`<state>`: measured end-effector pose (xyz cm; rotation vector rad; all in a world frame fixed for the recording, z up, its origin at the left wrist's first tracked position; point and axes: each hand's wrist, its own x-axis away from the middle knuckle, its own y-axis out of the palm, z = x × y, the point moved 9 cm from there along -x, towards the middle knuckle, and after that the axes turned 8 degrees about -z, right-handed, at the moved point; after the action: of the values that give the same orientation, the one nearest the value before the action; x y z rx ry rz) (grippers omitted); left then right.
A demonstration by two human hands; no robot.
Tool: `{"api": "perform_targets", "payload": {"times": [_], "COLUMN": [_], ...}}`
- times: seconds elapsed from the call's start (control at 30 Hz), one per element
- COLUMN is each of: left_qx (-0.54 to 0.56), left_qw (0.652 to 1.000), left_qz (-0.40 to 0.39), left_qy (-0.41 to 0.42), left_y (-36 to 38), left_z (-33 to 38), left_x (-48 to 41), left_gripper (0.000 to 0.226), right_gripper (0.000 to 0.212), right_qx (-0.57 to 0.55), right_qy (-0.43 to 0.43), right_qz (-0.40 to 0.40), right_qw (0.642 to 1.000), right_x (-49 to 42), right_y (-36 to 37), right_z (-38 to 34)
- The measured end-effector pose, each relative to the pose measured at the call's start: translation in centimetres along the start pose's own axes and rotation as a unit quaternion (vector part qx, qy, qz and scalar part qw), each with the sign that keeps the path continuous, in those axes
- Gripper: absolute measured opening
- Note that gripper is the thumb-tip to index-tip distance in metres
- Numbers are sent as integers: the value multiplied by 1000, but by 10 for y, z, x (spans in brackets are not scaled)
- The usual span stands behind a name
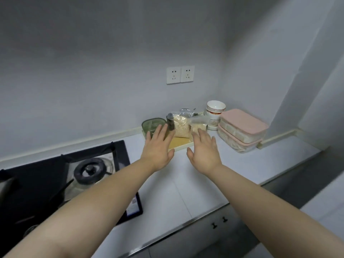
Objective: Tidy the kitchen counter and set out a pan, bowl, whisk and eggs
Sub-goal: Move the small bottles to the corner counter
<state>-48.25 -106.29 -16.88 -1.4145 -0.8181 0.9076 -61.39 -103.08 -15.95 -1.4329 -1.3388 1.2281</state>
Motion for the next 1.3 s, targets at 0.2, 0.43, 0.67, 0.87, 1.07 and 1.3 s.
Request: {"api": "perform_targets", "payload": {"times": [0.2, 0.43, 0.67, 0.87, 1.07, 1.3], "left_qx": [-70, -99, -102, -115, -107, -97], "left_qw": [992, 972, 945, 915, 889, 851], "left_qz": [22, 34, 48, 29, 6, -32], "left_qy": [-99, -210, -308, -385, -444, -515], "left_y": [-12, -31, -42, -40, -33, -26], "left_z": [-84, -176, -251, -313, -400, -492], "left_x": [121, 255, 362, 429, 474, 516], "left_gripper": [67, 66, 68, 66, 68, 65], "right_gripper": [63, 64, 63, 65, 64, 64], "right_qx": [16, 30, 41, 21, 5, -6], "right_qy": [-81, -188, -304, -381, -421, -461], "right_qz": [-12, -14, -25, -40, -63, -88], "right_qw": [997, 982, 951, 924, 905, 883], "right_x": [32, 75, 105, 113, 98, 75], "right_y": [15, 37, 59, 84, 126, 165], "right_z": [-118, -262, -388, -492, -592, -702]}}
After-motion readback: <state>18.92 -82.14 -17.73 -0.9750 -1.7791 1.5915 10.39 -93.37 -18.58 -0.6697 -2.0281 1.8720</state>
